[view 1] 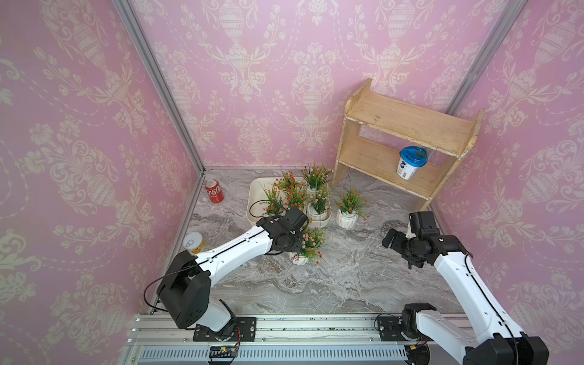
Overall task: Put the potted gypsophila into the storage box
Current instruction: Pick up the baby's breath potted plant from the center of the board, then adjust the baby's breath potted plant at the center of the board.
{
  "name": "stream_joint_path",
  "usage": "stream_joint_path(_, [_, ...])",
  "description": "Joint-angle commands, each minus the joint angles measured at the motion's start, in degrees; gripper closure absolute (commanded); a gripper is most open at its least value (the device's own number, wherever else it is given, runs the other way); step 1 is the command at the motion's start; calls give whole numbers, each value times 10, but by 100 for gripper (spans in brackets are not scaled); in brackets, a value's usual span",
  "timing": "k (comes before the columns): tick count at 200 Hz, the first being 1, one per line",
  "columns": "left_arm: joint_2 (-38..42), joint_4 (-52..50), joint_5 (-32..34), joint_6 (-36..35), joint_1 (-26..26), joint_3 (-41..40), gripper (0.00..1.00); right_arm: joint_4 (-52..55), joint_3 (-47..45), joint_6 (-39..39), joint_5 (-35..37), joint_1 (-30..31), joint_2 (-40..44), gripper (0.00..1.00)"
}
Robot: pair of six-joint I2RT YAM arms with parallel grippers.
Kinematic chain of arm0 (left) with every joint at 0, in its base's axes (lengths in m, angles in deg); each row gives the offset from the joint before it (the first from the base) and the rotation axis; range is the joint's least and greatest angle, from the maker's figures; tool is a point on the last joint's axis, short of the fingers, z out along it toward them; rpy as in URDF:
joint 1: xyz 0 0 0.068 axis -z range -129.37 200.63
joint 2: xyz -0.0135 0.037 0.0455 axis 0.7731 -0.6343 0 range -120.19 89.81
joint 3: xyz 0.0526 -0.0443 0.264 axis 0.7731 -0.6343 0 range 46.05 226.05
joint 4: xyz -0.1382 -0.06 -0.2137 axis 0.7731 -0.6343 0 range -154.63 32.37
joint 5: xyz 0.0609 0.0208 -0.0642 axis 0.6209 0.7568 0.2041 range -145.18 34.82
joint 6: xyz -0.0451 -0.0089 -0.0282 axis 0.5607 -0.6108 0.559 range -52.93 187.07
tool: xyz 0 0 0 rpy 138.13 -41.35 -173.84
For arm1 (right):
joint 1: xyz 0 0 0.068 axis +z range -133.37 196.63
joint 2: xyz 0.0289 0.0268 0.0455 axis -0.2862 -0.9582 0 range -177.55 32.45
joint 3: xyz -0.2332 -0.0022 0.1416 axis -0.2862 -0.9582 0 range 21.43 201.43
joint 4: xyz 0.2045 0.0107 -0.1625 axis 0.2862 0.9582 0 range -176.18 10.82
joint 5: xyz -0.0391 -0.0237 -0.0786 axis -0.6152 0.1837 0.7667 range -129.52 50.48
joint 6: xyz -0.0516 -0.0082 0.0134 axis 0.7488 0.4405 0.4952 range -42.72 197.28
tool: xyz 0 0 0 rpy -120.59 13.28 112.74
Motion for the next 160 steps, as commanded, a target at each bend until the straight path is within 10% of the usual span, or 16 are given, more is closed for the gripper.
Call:
stream_joint_path(1, [45,-23,20,41,-19,-13,100,-2,-2,-5,-7,-5,12,0])
stream_joint_path(160, [176,-99,32,66,-155,-120,100,-11,-4,-9,-18,-4,5,0])
